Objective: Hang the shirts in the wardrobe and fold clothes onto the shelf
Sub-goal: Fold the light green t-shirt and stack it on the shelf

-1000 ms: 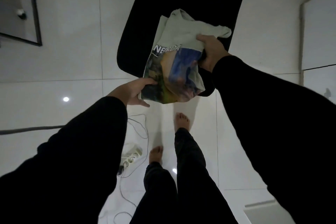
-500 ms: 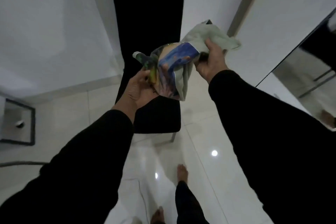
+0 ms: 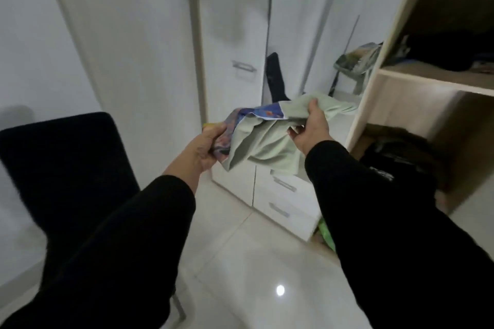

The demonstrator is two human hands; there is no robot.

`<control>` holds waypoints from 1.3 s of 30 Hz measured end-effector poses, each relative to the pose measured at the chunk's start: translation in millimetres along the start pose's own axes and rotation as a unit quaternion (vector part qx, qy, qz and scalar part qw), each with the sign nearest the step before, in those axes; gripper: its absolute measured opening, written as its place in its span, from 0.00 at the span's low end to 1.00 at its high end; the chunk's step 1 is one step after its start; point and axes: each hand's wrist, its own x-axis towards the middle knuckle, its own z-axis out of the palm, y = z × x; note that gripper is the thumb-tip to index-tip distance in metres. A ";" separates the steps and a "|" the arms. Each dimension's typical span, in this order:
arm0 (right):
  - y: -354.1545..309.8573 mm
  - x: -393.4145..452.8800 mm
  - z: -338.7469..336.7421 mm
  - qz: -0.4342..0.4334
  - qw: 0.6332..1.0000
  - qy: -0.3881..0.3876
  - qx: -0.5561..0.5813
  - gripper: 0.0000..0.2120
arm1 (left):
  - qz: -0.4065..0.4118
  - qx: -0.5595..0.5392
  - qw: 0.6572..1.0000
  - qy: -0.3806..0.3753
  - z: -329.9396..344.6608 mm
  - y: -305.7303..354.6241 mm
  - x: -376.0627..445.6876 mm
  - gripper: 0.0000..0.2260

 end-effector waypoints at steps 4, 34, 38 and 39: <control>-53.2 32.2 -80.4 -0.038 0.997 0.061 0.034 0.23 | -0.036 0.031 0.998 -0.050 91.7 -32.3 42.7 0.21; -154.9 273.8 -408.0 -0.144 0.895 0.341 0.250 0.24 | -0.299 0.213 0.918 -0.153 390.0 -294.5 351.6 0.07; -174.5 331.0 -442.5 -0.145 0.898 0.331 0.250 0.23 | -0.289 0.245 0.917 -0.128 423.1 -332.8 402.3 0.08; -179.0 344.9 -450.5 -0.146 0.899 0.328 0.251 0.23 | -0.286 0.249 0.917 -0.127 431.9 -340.8 413.2 0.09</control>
